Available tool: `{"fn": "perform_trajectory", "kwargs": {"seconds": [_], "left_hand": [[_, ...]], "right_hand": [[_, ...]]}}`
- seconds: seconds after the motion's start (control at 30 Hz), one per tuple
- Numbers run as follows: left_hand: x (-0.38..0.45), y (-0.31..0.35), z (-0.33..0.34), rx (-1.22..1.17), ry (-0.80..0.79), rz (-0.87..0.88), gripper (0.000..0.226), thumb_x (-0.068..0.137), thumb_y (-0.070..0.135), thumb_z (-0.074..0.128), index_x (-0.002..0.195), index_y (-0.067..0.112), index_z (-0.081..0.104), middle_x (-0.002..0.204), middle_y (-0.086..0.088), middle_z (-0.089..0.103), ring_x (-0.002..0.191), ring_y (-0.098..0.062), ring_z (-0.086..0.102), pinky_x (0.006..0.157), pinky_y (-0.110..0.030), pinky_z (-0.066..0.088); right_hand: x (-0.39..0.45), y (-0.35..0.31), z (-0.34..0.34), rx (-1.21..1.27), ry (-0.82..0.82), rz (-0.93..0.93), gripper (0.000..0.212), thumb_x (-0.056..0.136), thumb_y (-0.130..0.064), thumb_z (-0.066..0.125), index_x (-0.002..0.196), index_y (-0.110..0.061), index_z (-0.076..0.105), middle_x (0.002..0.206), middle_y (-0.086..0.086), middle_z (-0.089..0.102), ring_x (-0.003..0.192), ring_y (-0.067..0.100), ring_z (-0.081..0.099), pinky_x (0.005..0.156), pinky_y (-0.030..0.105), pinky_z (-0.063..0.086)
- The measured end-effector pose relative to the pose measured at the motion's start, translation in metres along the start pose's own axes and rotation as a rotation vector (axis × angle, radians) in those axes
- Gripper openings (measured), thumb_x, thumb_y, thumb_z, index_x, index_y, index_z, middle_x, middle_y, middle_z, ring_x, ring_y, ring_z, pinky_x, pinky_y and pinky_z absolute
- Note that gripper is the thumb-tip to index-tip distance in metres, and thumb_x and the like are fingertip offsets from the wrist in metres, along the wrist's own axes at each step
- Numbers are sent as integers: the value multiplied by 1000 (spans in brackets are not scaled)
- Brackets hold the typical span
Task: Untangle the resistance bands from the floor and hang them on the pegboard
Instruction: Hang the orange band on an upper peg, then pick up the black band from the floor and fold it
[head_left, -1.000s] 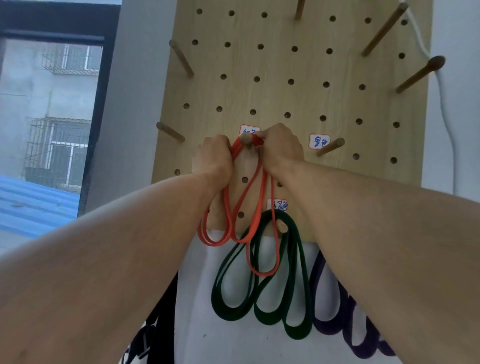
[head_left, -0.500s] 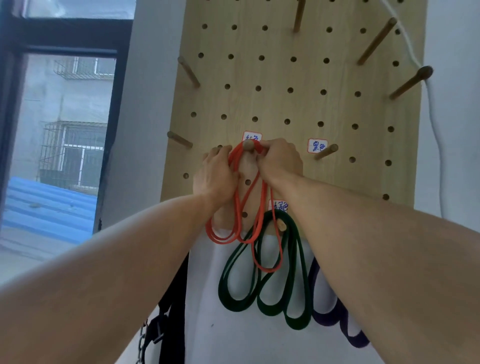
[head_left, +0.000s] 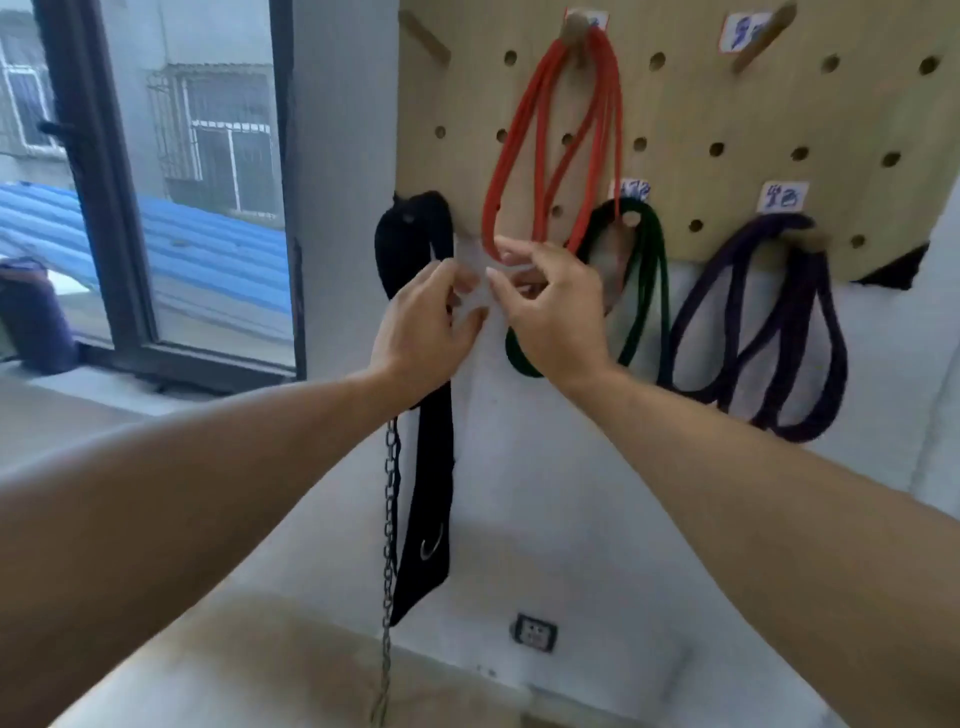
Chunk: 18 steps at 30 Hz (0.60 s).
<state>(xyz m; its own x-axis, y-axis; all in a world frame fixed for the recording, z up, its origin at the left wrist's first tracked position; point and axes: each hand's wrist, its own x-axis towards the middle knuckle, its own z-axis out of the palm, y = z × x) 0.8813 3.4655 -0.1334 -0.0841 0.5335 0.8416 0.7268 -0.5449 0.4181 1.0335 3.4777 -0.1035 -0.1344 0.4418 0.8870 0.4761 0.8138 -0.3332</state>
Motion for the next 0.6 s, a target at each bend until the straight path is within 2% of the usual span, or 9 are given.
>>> {"fn": "perform_trajectory", "kwargs": {"seconds": [0.07,0.23,0.3,0.4,0.5,0.6], "left_hand": [[-52,-9,-1,-38,-58,-79,19,87,18,74,103,20,62,100,8,65,85,-9,65,74,-26,56],[-164,-28,-4,-55,-283,-298,29,85,10,72,100,30,58,102,11,65,88,-5,66,69,-17,49],[-207,-42,-6,-9,-436,-458,29,86,13,74,104,28,58,105,12,63,93,-10,66,72,-19,51],[-274,-64,-12,112,-721,-645,42,87,23,76,124,23,56,122,7,60,109,-19,62,90,-34,54],[-325,-83,-21,257,-1032,-678,61,89,33,76,142,21,48,145,0,53,128,-22,54,102,-30,43],[-354,-102,-24,308,-1225,-724,64,88,38,76,143,19,50,147,-5,51,131,-26,52,102,-31,41]], "right_hand": [[-53,3,13,46,-63,37,34,97,-24,73,129,-13,71,112,-2,71,88,3,64,80,4,49],[-175,13,44,123,-336,193,32,97,-25,72,128,-18,71,108,-9,66,89,4,68,78,16,58],[-219,19,59,107,-443,293,33,95,-23,73,128,-19,71,109,-10,65,88,7,68,81,24,59],[-281,28,79,62,-610,471,34,96,-25,71,130,-25,69,114,-10,68,86,7,67,86,30,56],[-338,38,97,2,-836,565,31,95,-24,69,126,-30,70,113,-9,70,84,7,64,83,28,52],[-383,47,114,-4,-1015,666,29,93,-26,71,121,-31,72,110,-10,71,92,10,66,89,33,55]]}}
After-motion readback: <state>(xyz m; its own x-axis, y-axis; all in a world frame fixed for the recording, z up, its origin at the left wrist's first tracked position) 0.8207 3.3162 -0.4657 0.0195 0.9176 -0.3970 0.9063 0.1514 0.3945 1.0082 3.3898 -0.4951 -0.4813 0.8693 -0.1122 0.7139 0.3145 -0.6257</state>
